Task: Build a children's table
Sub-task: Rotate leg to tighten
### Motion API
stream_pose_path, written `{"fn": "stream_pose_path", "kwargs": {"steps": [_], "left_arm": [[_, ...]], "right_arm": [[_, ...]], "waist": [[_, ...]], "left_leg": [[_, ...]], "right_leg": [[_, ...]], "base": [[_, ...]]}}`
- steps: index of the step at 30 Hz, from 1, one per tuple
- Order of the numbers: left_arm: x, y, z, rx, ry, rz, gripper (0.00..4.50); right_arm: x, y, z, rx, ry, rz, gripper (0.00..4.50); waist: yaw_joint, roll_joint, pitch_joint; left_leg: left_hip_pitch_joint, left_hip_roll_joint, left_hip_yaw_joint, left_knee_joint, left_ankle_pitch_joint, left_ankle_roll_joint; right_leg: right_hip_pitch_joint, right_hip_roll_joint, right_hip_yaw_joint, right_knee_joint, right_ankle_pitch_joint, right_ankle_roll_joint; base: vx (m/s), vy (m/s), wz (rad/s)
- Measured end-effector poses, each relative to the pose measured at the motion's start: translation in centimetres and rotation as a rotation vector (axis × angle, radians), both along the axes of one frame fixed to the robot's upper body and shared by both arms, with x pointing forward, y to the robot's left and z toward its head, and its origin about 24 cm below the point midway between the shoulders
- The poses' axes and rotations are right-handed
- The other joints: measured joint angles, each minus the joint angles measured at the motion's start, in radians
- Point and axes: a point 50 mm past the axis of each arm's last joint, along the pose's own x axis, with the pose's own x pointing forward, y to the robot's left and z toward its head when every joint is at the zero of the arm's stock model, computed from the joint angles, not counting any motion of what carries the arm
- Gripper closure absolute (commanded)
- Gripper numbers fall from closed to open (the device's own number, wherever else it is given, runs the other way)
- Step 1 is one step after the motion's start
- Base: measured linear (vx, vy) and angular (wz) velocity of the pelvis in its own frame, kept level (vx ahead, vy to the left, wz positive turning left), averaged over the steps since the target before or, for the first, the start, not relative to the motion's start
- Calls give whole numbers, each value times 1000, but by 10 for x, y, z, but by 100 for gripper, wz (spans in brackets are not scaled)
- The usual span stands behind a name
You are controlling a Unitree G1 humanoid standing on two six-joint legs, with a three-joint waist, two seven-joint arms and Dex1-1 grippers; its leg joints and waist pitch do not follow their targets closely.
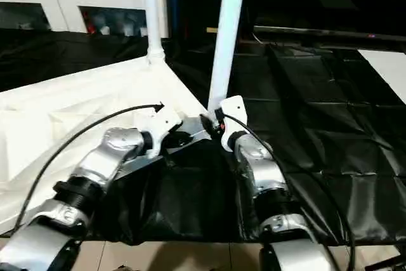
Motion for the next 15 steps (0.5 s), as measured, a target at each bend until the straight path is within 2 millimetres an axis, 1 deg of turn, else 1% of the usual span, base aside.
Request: {"fn": "stream_pose_path", "kwargs": {"steps": [2, 5, 9, 12, 14, 15], "left_arm": [[-3, 1, 1, -4, -3, -34, 450], [-4, 8, 2, -10, 12, -61, 450], [-10, 13, 2, -12, 32, -134, 450], [-16, 20, 2, -15, 53, -189, 450], [-18, 21, 2, -14, 65, -217, 450], [-19, 22, 1, -15, 73, -236, 450]], "right_arm": [[-1, -4, 0, -15, -2, 37, 134], [-4, -9, -1, -34, -2, 105, 134], [-17, -23, 0, -30, 16, 253, 134], [-31, -33, 1, -14, 45, 375, 134], [-36, -38, 1, -2, 63, 413, 134], [-40, -40, 2, 2, 75, 441, 159]], "waist": [[3, 1, 0], [6, 1, 0], [23, 1, 1], [28, 1, 1], [31, 1, 1], [34, 1, 1]], "left_leg": [[-1, 0, 0, 0, 0, 0], [-1, 0, 0, 0, 0, 0], [-2, 0, 1, 0, 0, 1], [-1, 1, 1, 1, 0, 1], [-2, 1, 1, 1, 0, 0], [-1, 1, 1, 1, 0, 0]], "right_leg": [[-1, 0, 0, 0, -1, 0], [-1, 1, 0, 0, -2, 0], [-1, 0, 0, -1, -2, 0], [0, 0, 1, -1, -2, 0], [0, 0, 1, 0, -2, 0], [0, 0, 1, 0, -2, 0]], "base": [[0, 0, 0], [0, 0, 0], [0, 0, 0], [0, 0, 0], [0, 0, 0], [0, 0, 0]]}}
